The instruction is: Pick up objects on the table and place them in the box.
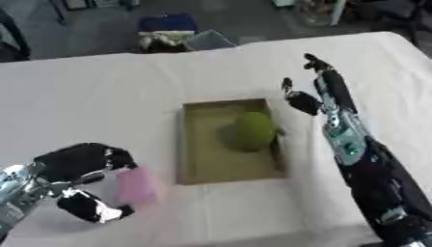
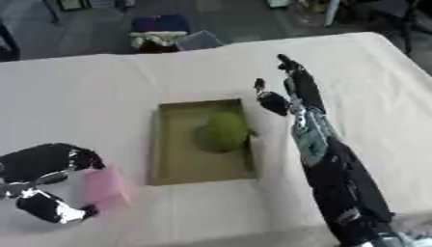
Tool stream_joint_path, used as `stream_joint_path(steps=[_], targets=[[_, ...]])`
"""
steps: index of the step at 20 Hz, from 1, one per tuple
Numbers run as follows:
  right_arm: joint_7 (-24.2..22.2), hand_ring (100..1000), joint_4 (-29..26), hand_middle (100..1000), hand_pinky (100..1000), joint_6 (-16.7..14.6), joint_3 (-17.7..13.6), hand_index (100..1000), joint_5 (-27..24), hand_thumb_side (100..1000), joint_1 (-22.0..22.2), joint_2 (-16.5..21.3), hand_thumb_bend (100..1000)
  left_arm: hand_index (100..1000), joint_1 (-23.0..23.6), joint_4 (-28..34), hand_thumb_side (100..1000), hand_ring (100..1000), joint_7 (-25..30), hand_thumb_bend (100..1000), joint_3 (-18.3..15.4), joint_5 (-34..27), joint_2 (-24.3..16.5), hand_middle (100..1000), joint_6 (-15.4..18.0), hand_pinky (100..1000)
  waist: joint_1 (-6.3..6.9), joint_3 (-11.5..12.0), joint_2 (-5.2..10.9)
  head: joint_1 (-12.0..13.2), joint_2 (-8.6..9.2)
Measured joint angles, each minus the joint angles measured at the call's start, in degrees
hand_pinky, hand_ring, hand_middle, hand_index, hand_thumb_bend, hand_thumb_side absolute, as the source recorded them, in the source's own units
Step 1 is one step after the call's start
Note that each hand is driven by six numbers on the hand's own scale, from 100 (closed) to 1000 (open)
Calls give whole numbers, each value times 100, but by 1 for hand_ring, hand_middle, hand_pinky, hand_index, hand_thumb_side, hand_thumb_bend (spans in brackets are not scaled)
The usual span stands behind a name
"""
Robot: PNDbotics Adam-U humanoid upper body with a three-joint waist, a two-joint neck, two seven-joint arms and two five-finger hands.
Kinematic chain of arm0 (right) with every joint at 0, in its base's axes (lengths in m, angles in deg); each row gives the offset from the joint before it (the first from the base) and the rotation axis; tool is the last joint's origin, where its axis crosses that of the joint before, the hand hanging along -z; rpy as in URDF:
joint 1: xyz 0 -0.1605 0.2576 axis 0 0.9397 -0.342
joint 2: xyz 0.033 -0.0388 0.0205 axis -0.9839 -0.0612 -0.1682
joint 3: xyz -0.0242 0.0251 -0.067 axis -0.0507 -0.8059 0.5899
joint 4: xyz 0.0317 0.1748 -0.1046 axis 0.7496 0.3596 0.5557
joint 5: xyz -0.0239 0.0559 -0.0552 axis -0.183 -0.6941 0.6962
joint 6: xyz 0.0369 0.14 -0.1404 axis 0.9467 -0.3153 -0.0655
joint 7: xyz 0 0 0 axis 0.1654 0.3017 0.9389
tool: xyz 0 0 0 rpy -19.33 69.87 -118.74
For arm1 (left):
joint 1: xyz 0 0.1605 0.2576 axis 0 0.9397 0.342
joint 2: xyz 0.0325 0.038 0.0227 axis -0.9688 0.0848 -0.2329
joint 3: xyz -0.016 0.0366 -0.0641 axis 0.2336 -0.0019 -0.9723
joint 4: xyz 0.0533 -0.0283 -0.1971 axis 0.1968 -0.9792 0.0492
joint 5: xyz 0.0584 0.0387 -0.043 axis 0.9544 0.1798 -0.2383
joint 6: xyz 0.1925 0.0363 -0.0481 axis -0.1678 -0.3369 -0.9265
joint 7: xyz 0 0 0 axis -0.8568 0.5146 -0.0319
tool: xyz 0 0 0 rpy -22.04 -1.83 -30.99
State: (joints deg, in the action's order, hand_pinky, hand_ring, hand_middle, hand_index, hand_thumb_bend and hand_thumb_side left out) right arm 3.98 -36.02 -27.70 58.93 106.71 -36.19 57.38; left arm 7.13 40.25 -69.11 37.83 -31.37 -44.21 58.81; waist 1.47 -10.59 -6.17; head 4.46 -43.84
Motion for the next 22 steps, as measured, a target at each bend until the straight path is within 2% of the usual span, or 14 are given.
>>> stream_joint_path(steps=[3, 7, 11, 16, 22], targets=[[0, 936, 0, 785, 778, 0, 0, 969, -2, 459, 9, 0, 182, 715, -55, 67, 311, 615, -183, 100, -21, -269, 0, 591, -29, 686, 0, 0, 0, 0, 0], [0, 936, 1, 785, 778, 0, 1, 969, -2, 458, 15, 0, 182, 719, -302, 195, 304, 615, -422, 100, -139, -600, -5, 594, -160, 687, -1, 1, 9, 0, 0], [-2, 936, 1, 786, 778, -2, 4, 969, -2, 459, 18, -3, 183, 728, -836, 144, 295, 625, -443, 100, -173, -783, 0, 606, -273, 694, -14, -24, 22, 2, 0], [-18, 936, 4, 786, 778, -18, 27, 969, -3, 459, 19, -9, 183, 743, -1688, -467, 297, 645, -298, 100, -36, -738, 307, 628, -199, 707, -36, -59, 25, 25, 0], [-25, 937, 9, 786, 778, -25, 35, 969, -12, 459, 19, -30, 183, 757, -2494, -1435, 344, 663, -243, 100, 196, -349, 931, 654, 185, 717, -68, -102, 23, 59, 0]])
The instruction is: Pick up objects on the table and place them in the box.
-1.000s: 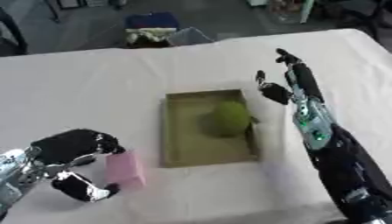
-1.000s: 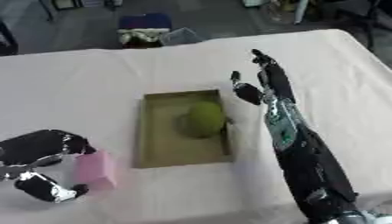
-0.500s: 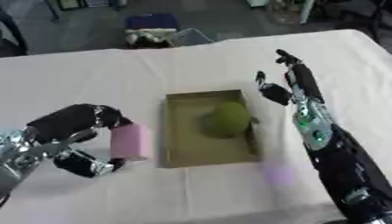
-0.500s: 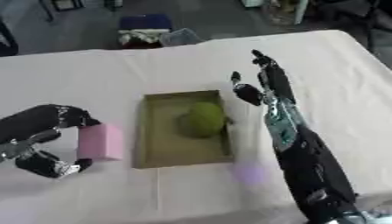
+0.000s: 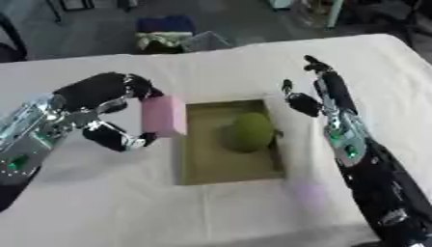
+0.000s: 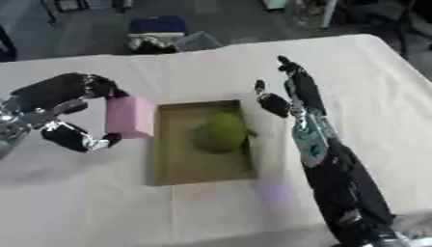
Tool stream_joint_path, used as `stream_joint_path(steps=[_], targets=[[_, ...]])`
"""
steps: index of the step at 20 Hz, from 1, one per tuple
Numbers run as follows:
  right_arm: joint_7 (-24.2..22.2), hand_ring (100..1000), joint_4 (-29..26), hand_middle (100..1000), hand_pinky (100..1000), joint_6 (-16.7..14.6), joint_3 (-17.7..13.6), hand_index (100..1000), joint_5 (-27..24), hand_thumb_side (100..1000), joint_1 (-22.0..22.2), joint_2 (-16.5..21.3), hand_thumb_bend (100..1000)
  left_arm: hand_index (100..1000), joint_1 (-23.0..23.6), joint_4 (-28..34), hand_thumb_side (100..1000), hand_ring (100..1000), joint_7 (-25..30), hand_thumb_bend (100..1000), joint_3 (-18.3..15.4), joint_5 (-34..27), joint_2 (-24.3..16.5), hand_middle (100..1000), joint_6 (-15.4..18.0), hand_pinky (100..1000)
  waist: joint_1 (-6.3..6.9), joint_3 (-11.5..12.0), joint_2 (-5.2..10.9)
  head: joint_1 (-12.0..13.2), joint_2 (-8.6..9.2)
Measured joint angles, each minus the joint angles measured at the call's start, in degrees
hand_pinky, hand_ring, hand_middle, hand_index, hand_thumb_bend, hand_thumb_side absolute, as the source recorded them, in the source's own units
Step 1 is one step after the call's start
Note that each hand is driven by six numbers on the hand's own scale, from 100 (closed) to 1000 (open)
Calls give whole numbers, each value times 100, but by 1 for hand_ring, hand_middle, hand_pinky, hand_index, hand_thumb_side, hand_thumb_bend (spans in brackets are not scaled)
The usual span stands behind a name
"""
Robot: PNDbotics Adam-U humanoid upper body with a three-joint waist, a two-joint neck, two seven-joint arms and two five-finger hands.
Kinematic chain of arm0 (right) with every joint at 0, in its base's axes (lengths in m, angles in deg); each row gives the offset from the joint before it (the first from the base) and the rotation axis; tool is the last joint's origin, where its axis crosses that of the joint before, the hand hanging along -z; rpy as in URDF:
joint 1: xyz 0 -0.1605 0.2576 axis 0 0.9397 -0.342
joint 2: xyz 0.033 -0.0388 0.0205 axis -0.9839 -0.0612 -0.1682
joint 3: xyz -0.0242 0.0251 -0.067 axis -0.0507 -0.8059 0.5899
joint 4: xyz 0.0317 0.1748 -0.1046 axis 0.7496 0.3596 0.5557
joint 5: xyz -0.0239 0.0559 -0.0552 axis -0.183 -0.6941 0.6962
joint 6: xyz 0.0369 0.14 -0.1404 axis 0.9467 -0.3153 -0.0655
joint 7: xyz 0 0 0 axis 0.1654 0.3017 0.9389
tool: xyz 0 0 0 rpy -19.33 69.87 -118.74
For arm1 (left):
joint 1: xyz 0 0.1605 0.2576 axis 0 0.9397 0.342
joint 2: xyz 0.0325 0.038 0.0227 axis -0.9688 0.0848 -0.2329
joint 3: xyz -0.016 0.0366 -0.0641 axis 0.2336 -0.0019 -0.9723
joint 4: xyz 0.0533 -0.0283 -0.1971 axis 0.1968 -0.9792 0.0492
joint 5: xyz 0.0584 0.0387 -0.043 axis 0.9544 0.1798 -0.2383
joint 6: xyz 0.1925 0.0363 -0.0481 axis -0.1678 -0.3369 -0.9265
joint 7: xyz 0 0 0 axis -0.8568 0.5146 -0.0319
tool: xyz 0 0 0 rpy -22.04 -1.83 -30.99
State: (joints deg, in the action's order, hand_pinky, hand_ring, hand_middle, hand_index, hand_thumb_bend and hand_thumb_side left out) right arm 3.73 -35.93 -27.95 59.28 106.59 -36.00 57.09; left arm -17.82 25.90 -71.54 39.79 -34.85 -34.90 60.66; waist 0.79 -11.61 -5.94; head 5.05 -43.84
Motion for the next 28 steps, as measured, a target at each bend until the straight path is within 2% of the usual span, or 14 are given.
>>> stream_joint_path(steps=[7, 10, 14, 15, 17, 20, 25, 27, 28], targets=[[-2, 937, 19, 786, 778, -2, 1, 969, -19, 462, -2, -36, 179, 784, -508, -959, 378, 681, -23, 131, 156, 484, 670, 690, 391, 727, -32, -30, -8, 52, 0], [-3, 937, 24, 785, 778, -3, 2, 969, -20, 462, -3, -40, 177, 796, -601, -1246, 422, 690, -104, 159, 176, 692, 874, 707, 521, 733, -52, -35, -12, 78, 0], [-8, 937, 24, 785, 778, -8, 3, 969, -29, 462, -4, -82, 177, 796, -685, -1502, 422, 690, -183, 159, 179, 889, 1081, 707, 648, 733, -57, -41, -17, 97, 0], [-9, 937, 24, 785, 778, -9, 3, 969, -29, 463, -5, -83, 176, 837, -686, -1534, 681, 752, -198, 398, 179, 923, 1098, 775, 673, 775, -57, -41, -19, 98, 0], [-9, 937, 24, 785, 777, -9, 3, 969, -30, 463, -5, -83, 176, 863, -680, -1524, 775, 784, -207, 510, 177, 1009, 1103, 812, 717, 801, -51, -38, -20, 101, 0], [-9, 937, 24, 785, 777, -9, 3, 969, -30, 463, -5, -83, 176, 881, -595, -1364, 835, 806, -223, 580, 155, 1095, 1083, 839, 743, 822, -38, -33, -20, 99, 0], [-9, 938, 24, 785, 777, -9, 3, 969, -30, 463, -5, -82, 175, 894, -405, -866, 848, 813, -227, 595, -16, 928, 913, 855, 671, 835, -26, -3, -20, 92, 0], [-8, 938, 24, 785, 777, -8, 3, 970, -31, 469, -5, -82, 174, 888, -307, -626, 833, 786, -227, 551, -108, 799, 825, 825, 593, 822, -26, 7, -20, 89, 0], [-7, 938, 24, 785, 777, -8, 3, 969, -32, 463, -5, -81, 174, 877, -251, -494, 792, 772, -247, 483, -164, 734, 782, 805, 541, 815, -27, 17, -20, 87, 0]])
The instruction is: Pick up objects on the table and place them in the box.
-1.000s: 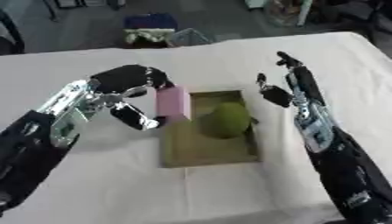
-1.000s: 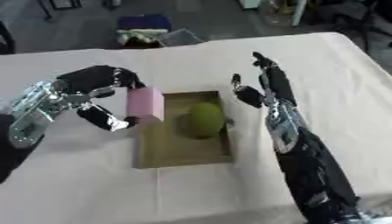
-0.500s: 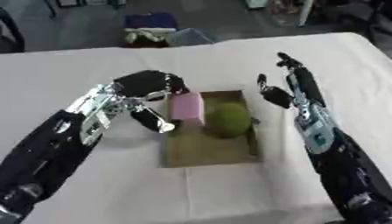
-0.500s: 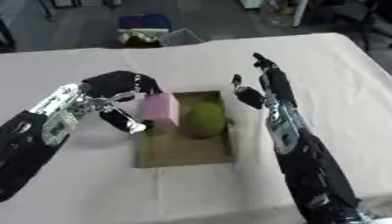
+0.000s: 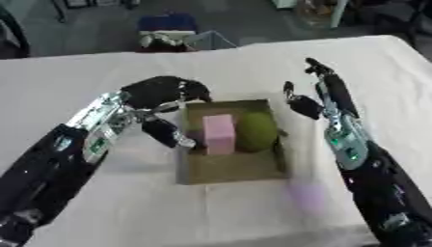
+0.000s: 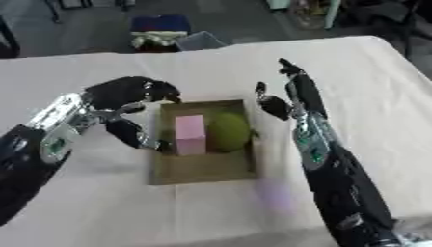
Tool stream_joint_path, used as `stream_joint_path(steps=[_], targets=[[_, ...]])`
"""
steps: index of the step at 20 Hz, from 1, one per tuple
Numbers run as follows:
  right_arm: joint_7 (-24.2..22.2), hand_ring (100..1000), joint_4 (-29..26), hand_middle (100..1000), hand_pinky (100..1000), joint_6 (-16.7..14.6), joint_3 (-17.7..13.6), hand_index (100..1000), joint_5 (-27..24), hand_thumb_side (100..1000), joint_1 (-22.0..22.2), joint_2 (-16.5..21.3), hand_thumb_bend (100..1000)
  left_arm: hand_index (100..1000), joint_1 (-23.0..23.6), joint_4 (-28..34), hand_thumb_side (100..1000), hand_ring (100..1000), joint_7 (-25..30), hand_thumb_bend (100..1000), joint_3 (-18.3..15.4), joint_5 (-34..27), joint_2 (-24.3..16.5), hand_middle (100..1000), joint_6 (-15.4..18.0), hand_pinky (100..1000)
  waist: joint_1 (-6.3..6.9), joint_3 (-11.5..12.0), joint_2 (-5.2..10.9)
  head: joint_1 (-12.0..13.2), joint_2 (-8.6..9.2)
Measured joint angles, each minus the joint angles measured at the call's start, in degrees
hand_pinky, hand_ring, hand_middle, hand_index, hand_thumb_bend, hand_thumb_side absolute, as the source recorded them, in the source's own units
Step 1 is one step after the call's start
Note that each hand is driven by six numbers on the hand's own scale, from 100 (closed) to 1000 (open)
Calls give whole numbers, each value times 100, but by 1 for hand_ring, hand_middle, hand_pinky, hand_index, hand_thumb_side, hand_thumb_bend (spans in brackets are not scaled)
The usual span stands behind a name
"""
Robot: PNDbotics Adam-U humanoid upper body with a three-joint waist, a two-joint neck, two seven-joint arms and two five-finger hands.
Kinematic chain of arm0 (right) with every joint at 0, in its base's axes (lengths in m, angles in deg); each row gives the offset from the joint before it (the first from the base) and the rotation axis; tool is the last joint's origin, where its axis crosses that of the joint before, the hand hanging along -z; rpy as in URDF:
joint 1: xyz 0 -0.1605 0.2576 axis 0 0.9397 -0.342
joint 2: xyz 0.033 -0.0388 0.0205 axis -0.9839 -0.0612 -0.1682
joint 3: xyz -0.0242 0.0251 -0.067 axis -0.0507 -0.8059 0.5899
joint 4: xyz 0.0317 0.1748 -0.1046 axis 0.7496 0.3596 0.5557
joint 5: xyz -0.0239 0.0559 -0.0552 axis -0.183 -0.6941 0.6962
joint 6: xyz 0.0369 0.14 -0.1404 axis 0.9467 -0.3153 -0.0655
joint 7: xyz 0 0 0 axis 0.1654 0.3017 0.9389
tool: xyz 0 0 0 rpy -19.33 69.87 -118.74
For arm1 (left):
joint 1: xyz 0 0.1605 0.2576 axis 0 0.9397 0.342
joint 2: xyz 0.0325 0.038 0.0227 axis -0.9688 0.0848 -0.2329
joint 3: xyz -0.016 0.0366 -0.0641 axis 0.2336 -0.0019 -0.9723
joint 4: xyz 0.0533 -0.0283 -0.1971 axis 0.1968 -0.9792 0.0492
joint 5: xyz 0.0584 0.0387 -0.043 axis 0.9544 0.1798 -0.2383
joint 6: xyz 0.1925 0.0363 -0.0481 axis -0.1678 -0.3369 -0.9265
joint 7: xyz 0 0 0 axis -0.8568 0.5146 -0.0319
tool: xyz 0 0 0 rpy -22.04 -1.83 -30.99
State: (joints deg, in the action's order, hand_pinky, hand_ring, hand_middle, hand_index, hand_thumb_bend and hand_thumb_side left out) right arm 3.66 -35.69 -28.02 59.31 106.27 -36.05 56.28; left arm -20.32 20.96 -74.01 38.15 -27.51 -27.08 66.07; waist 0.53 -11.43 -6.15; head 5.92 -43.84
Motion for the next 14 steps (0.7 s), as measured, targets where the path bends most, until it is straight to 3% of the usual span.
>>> stream_joint_path(steps=[7, 14], targets=[[12, 938, 0, 785, 777, 11, -2, 969, -7, 463, 0, 7, 175, 819, 612, 969, 697, 688, -466, 196, -616, -577, -113, 712, -548, 783, -25, 67, -5, -34, 0], [36, 938, -6, 785, 776, 35, -5, 969, -50, 463, 1, 70, 177, 773, 1438, 2033, 738, 621, -1107, 100, -1612, -1240, 69, 651, -1174, 727, -25, 173, -23, -94, 0]])
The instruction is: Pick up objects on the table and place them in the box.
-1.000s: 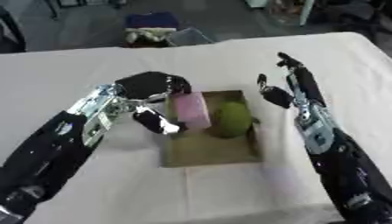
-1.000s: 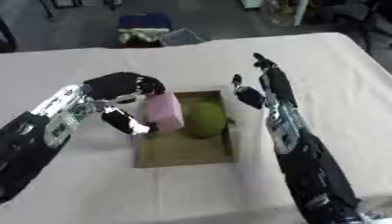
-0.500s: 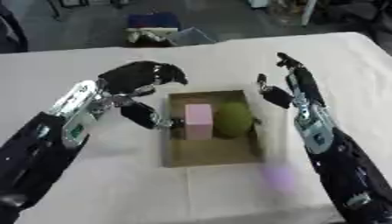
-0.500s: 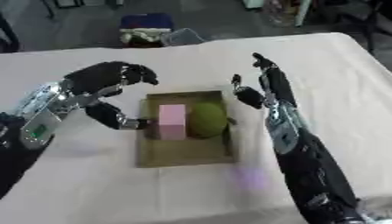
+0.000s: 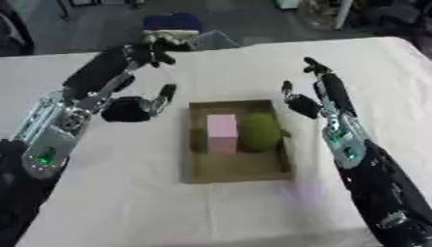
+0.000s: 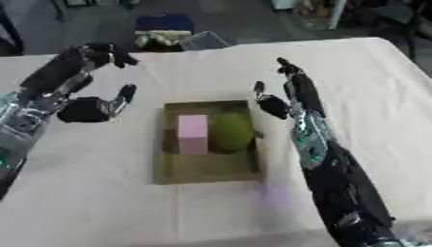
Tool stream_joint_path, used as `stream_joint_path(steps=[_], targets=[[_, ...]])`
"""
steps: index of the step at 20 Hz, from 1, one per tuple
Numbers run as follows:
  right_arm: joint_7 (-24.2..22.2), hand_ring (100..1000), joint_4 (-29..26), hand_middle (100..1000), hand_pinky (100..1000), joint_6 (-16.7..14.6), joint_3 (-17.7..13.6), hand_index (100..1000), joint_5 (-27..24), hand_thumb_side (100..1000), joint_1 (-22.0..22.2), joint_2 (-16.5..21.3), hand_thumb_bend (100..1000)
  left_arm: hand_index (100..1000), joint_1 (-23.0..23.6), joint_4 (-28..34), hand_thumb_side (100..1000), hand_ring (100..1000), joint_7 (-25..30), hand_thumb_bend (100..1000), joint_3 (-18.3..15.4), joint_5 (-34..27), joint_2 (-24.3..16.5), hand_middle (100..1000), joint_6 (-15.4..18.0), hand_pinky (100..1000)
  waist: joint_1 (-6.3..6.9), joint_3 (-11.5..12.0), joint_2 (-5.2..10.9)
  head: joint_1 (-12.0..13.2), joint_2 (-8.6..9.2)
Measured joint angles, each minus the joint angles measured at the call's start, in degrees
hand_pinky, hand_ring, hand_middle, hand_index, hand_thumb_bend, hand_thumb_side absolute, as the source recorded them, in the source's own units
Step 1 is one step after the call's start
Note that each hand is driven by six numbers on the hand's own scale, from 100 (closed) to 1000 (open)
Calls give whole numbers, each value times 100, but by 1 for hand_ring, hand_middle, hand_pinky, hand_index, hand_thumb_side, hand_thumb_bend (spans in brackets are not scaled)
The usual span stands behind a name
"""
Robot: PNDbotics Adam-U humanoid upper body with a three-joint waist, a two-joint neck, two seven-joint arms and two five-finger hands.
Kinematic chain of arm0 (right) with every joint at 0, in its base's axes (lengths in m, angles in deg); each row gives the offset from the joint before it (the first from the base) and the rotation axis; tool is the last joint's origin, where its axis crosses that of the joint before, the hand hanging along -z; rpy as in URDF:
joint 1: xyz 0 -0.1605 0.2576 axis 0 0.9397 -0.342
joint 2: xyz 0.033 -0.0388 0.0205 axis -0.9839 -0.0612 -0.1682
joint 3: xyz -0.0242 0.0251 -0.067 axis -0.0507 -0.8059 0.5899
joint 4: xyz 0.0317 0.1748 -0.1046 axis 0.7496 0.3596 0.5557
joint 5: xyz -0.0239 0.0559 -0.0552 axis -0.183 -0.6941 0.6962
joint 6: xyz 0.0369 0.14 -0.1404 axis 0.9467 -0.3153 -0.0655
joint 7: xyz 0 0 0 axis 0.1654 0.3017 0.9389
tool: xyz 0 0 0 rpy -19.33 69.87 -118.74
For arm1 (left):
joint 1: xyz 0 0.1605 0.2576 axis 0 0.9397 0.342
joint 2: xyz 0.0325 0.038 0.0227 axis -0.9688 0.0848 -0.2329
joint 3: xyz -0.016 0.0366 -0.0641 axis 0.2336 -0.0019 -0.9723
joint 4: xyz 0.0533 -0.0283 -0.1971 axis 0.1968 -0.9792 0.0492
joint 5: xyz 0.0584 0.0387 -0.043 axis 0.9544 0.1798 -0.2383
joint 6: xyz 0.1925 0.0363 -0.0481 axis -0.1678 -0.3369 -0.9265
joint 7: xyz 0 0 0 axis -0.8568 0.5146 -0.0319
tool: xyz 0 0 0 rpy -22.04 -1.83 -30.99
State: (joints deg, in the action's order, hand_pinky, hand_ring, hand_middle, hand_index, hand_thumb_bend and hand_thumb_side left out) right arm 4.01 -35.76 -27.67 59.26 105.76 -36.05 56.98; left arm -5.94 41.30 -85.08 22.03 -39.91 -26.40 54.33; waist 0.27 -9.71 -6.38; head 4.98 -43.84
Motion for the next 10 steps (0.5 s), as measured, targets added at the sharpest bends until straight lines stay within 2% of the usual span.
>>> stream_joint_path(steps=[3, 6, 10], targets=[[3, 938, -24, 785, 776, 3, -1, 969, -14, 463, 2, 13, 178, 770, 307, 368, 791, 613, -282, 100, -378, -287, 127, 646, -276, 719, -5, 30, -3, -17, 0], [5, 938, -31, 784, 776, 5, -1, 969, -44, 463, 2, 44, 179, 764, 558, 471, 820, 606, -569, 100, -681, -573, 244, 638, -545, 714, -10, 38, -5, -39, 0], [6, 938, -65, 784, 777, 7, -1, 969, -77, 463, 3, 62, 180, 755, 733, 386, 849, 575, -913, 100, -839, -971, 333, 614, -741, 699, -45, 60, -5, -61, 0]])
